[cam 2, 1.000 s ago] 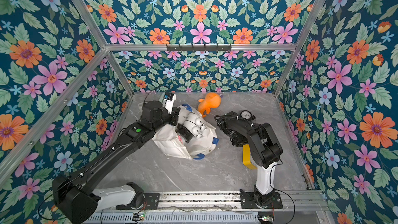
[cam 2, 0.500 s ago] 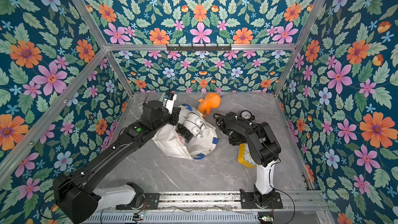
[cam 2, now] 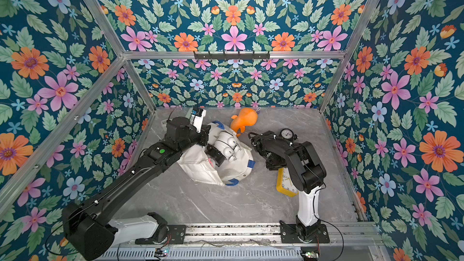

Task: Take the alarm clock out of the canvas bag
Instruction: Place the alarm at the center of the board.

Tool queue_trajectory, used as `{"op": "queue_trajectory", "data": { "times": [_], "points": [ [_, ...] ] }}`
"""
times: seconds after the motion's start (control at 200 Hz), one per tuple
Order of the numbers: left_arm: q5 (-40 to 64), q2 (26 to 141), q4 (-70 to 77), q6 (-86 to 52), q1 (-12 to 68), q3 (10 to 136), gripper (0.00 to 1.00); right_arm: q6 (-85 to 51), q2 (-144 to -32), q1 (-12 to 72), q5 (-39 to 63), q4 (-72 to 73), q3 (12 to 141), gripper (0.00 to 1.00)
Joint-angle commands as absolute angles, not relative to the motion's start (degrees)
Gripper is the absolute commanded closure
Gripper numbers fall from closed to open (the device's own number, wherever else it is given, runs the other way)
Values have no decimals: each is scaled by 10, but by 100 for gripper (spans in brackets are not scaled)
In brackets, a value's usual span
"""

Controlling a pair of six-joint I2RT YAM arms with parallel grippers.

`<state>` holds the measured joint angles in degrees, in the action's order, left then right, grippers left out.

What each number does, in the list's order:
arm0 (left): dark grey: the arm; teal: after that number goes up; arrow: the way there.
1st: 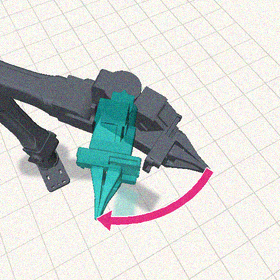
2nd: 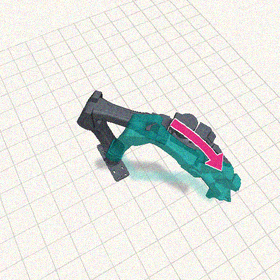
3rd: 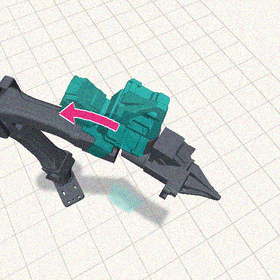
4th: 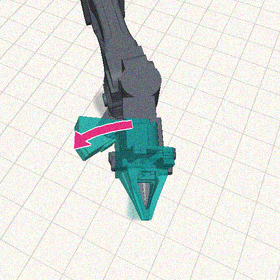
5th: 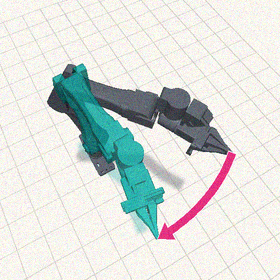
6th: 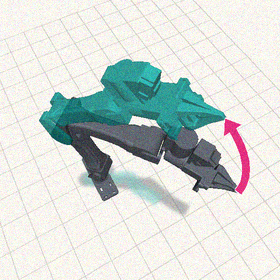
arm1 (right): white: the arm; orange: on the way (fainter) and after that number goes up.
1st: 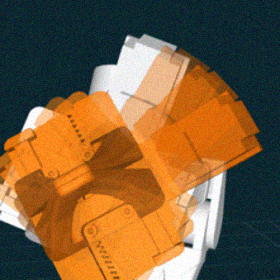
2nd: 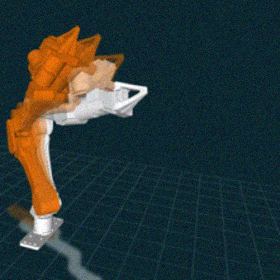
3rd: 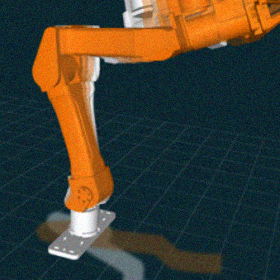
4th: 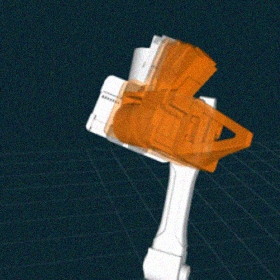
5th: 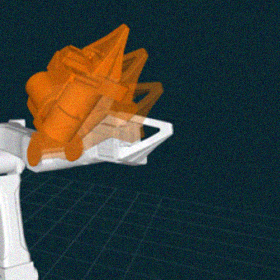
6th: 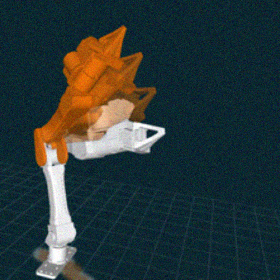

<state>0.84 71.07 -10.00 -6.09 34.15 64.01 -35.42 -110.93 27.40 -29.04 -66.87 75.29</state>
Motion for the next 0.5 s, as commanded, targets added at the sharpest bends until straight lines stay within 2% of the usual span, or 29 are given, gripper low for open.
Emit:
{"op": "queue_trajectory", "data": {
  "times": [0.0, 0.495],
  "points": [
    [6, 708, -77, -64, 340, 643, 100, -357, -1117, 274, -272, -655, 751, 39],
    [11, 703, -79, -66, 340, 642, 100, -355, -1094, 274, -259, -664, 758, 35]
  ]
}}
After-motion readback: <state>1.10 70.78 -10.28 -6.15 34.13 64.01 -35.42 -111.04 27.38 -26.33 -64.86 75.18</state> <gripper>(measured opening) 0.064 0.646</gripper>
